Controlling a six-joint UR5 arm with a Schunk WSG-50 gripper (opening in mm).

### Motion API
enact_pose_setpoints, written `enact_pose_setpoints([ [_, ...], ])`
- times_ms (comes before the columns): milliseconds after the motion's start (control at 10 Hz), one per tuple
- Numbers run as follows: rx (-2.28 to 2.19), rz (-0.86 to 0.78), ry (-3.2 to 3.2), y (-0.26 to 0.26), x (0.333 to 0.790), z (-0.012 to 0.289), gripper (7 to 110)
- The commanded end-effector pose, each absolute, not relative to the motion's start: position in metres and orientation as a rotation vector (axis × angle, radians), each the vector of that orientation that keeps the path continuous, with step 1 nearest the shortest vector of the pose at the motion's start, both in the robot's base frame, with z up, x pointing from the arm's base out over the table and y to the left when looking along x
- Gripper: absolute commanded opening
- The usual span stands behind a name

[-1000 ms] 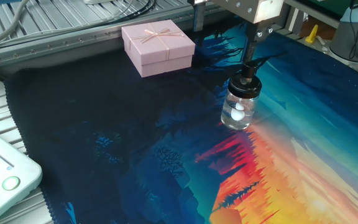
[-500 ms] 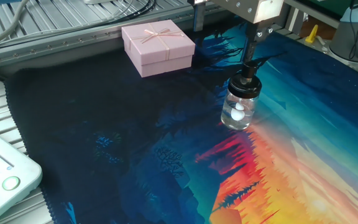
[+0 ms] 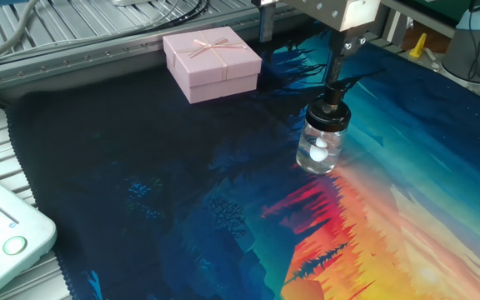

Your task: Unscrew the lid from the jar

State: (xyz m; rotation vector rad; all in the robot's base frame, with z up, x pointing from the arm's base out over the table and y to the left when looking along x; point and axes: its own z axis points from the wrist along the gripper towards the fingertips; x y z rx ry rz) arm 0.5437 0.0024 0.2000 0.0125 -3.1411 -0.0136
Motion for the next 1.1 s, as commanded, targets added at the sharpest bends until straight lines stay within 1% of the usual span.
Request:
enact_pose_setpoints([
  [0, -0.141, -0.079, -3.071, 0.0164, 0.5279, 0.2007, 109],
  [100, -0.141, -0.077, -3.071, 0.0162, 0.5280, 0.2004, 7],
  [1000, -0.139, -0.075, -3.071, 0.0158, 0.5280, 0.2004, 7],
])
